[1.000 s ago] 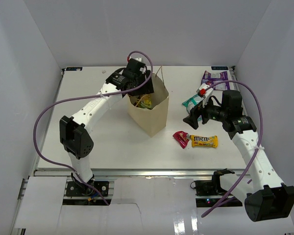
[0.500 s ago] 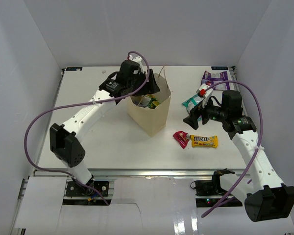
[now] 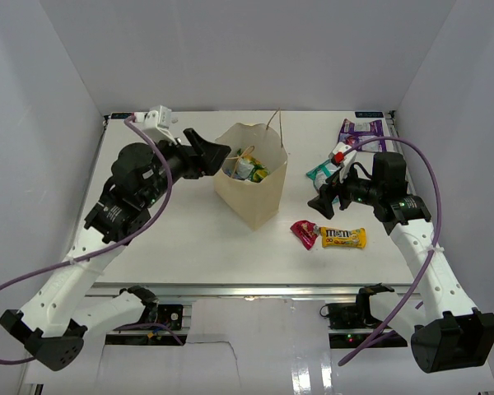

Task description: Place the snacks into the paper bag

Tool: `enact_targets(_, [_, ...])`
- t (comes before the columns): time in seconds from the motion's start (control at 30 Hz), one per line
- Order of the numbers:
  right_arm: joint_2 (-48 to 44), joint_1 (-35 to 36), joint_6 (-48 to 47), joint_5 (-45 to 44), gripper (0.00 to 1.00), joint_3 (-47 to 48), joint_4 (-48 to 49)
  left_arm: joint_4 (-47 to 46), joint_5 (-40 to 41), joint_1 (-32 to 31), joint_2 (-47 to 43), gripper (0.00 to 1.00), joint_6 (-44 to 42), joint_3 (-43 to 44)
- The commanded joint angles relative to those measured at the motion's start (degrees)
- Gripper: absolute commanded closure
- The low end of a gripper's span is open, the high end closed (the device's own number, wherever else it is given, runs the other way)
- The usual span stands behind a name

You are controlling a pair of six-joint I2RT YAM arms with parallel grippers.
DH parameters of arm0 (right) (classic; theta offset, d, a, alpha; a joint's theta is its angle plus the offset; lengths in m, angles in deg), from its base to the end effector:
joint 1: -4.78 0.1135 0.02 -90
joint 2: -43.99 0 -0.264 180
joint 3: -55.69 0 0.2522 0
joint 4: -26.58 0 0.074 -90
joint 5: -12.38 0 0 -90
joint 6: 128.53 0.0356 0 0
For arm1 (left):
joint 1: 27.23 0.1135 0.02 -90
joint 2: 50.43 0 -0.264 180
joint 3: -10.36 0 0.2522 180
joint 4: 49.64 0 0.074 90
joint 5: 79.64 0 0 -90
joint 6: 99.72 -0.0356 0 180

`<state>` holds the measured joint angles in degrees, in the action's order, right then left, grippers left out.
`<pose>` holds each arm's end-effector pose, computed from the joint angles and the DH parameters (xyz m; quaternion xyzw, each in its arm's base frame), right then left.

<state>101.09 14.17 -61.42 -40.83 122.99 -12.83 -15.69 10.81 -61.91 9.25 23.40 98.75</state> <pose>0.2079 0.0560 0.3298 -0.3809 0.7418 0.2139 0.5088 0.1787 -0.1233 0.4525 0.0074 0.7387 -0.3735 0.5611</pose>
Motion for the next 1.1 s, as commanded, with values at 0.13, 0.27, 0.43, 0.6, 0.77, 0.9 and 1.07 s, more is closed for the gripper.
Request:
enact_targets(0.13, [1.1,0.0,0.4,0.7,0.02,1.1,-0.5,0.0,-2.6,-0.1,3.1,0.13,2.7,-1.3])
enact_targets(0.27, [1.3,0.0,0.4,0.6,0.02,1.4,-0.8,3.3,-2.0,-0.4,9.2,0.25,-3.1,3.6])
enact_targets(0.43, [0.9,0.0,0.3,0.5,0.02,1.0,-1.3,7.1,-3.2,-1.2,16.8,0.27,-9.2,9.6])
enact_targets(0.6, [1.2,0.0,0.3,0.5,0.02,0.7,-1.2,8.9,-3.4,-2.4,19.9,0.30,-11.0,11.7])
enact_targets(0.77, [1.5,-0.1,0.3,0.5,0.02,0.4,-0.6,9.2,2.4,-2.9,18.5,0.52,-8.5,9.1])
enact_targets(0.9, [1.5,0.0,0.2,0.2,0.02,-0.1,-0.5,7.6,7.5,-2.9,12.7,0.60,-0.8,2.3])
enact_targets(1.07, [1.9,0.0,0.4,0.5,0.02,-1.0,0.2,1.4,12.3,-2.9,2.1,0.71,6.9,-7.6])
